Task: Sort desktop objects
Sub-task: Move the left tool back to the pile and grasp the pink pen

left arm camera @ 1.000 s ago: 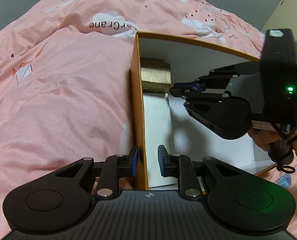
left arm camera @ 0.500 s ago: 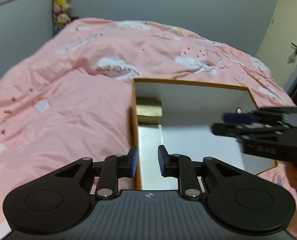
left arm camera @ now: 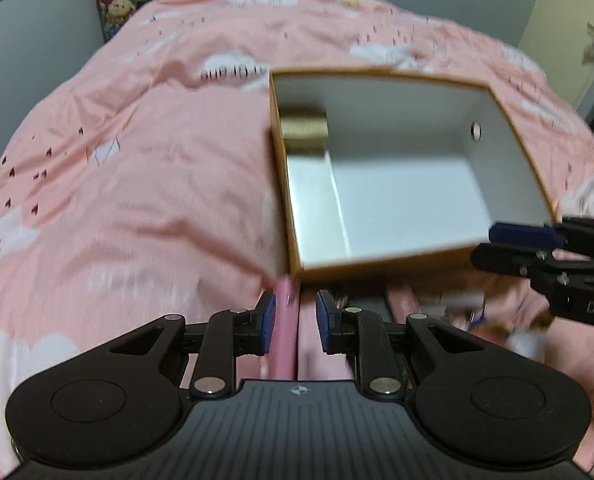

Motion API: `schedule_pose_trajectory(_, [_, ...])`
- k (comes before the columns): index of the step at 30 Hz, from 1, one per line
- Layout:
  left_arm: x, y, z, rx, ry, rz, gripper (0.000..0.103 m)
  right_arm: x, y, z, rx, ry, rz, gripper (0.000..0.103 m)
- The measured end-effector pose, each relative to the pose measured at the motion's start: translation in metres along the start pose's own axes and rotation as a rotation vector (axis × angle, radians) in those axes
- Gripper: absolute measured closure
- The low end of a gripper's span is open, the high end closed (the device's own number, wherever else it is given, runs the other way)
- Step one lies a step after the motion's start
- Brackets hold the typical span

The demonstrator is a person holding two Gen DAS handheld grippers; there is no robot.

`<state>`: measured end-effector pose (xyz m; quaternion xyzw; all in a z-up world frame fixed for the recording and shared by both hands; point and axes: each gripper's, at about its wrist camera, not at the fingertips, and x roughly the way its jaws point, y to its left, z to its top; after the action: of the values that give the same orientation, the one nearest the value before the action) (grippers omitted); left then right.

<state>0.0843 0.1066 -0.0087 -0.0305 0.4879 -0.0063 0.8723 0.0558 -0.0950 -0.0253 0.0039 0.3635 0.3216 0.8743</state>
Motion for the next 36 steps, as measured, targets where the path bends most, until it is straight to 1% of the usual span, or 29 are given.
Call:
schedule_pose_trajectory(2, [0.001, -0.001, -0.009, 0.023, 0.026, 0.005, 0.078, 0.004, 0.005, -0.007, 0.021, 0.025, 0.037, 0.064])
schedule_pose_trajectory(4, [0.003, 0.0, -0.016, 0.04, 0.053, 0.03, 0.078, 0.008, 0.014, -0.01, 0.016, 0.044, 0.085, 0.064])
schedule_pose_trajectory(7, [0.008, 0.005, -0.025, 0.05, 0.102, 0.071, 0.078, 0.019, 0.038, -0.011, -0.056, 0.09, 0.125, 0.064])
schedule_pose_trajectory(11, [0.01, 0.011, -0.035, 0.053, 0.129, 0.063, 0.078, 0.04, 0.063, -0.018, -0.138, 0.167, 0.183, 0.065])
schedule_pose_trajectory(15, [0.01, 0.017, -0.037, 0.043, 0.133, 0.059, 0.078, 0.063, 0.071, -0.022, -0.157, 0.247, 0.187, 0.065])
schedule_pose_trajectory(17, [0.011, 0.022, -0.035, 0.028, 0.13, 0.045, 0.078, 0.069, 0.068, -0.018, -0.124, 0.264, 0.194, 0.065])
schedule_pose_trajectory(20, [0.017, 0.03, -0.03, 0.0, 0.132, 0.017, 0.078, 0.083, 0.052, -0.003, -0.02, 0.285, 0.188, 0.065])
schedule_pose_trajectory(23, [0.024, 0.03, -0.023, 0.018, 0.134, 0.025, 0.078, 0.101, 0.043, 0.007, 0.049, 0.317, 0.178, 0.065])
schedule_pose_trajectory(28, [0.031, 0.025, -0.012, 0.068, 0.139, 0.012, 0.078, 0.128, 0.035, 0.009, 0.12, 0.373, 0.177, 0.066])
schedule_pose_trajectory(32, [0.04, 0.025, -0.006, 0.092, 0.155, 0.007, 0.078, 0.143, 0.032, 0.006, 0.151, 0.398, 0.174, 0.066])
schedule_pose_trajectory(34, [0.045, 0.026, -0.003, 0.095, 0.169, -0.014, 0.077, 0.146, 0.031, 0.005, 0.157, 0.399, 0.179, 0.067])
schedule_pose_trajectory(36, [0.05, 0.027, -0.001, 0.103, 0.199, -0.043, 0.074, 0.15, 0.028, 0.004, 0.17, 0.406, 0.191, 0.067])
